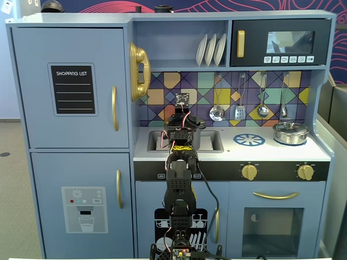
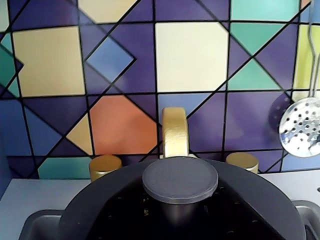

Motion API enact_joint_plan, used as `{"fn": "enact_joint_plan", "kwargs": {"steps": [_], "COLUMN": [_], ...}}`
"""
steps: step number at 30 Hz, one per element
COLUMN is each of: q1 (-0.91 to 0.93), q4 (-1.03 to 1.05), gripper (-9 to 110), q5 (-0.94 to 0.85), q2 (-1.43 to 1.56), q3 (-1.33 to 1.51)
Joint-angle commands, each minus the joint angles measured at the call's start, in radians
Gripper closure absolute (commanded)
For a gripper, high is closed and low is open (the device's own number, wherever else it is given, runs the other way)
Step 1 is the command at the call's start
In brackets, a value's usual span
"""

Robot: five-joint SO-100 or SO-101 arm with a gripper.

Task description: Take off the lid from the gray recipient and place it on the counter

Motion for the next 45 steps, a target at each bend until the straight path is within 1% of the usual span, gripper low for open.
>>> {"fn": "enact_joint_plan", "kwargs": {"steps": [1, 9, 15, 22, 25, 30, 33, 38, 45], "q1": [0.005, 0.087, 0.261, 0.5, 0.565, 0.592, 0.592, 0.581, 0.56], "q4": [-0.028, 0.037, 0.115, 0.103, 0.015, -0.123, -0.204, -0.272, -0.313], "gripper": [101, 101, 102, 102, 102, 102, 102, 102, 102], "q5": [-0.02, -0.063, -0.026, 0.054, 0.066, 0.067, 0.067, 0.067, 0.054], "q2": [0.035, 0.101, 0.141, 0.124, 0.107, 0.08, 0.026, -0.071, -0.15], "q3": [-0.103, -0.175, -0.218, -0.17, -0.083, 0.071, 0.112, 0.117, 0.121]}}
